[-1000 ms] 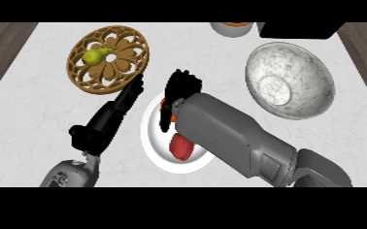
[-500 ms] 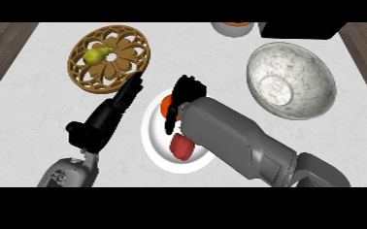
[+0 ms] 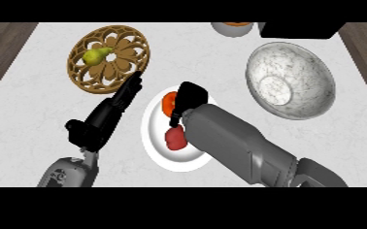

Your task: Pick the squash from the plate and place it in the bowl

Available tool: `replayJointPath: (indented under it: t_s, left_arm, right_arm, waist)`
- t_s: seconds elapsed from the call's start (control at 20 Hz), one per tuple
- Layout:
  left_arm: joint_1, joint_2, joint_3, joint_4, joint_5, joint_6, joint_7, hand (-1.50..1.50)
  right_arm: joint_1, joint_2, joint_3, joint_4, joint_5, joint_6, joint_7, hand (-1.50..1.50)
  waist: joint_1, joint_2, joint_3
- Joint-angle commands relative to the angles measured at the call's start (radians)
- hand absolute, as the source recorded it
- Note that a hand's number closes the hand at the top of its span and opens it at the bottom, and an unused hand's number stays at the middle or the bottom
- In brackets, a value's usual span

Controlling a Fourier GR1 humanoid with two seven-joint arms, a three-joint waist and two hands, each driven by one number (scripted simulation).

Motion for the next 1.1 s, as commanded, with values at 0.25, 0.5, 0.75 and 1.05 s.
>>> replayJointPath:
  t_s: [0.25, 0.5, 0.75, 1.05]
  left_arm:
    - [0.018, -0.011, 0.014, -0.025, -0.003, -0.026, 0.007, 0.00]
    - [0.012, -0.050, -0.021, 0.017, -0.059, 0.008, -0.036, 0.00]
    - [-0.002, -0.023, 0.008, -0.013, -0.032, -0.024, 0.012, 0.00]
    - [0.012, -0.030, -0.005, -0.042, -0.042, -0.023, 0.014, 0.00]
  right_arm:
    - [-0.022, 0.006, 0.013, 0.080, 0.050, -0.073, -0.008, 1.50]
    - [-0.116, 0.007, -0.098, 0.352, 0.058, -0.073, -0.103, 1.50]
    - [-0.232, 0.006, -0.140, 0.468, 0.065, -0.045, -0.107, 1.50]
    - [-0.294, 0.007, -0.014, 0.498, 0.193, -0.087, 0.127, 1.50]
  waist:
    - [0.006, 0.002, 0.000]
    - [0.009, 0.011, 0.000]
    - [0.021, 0.011, 0.000]
    - [0.023, 0.002, -0.001]
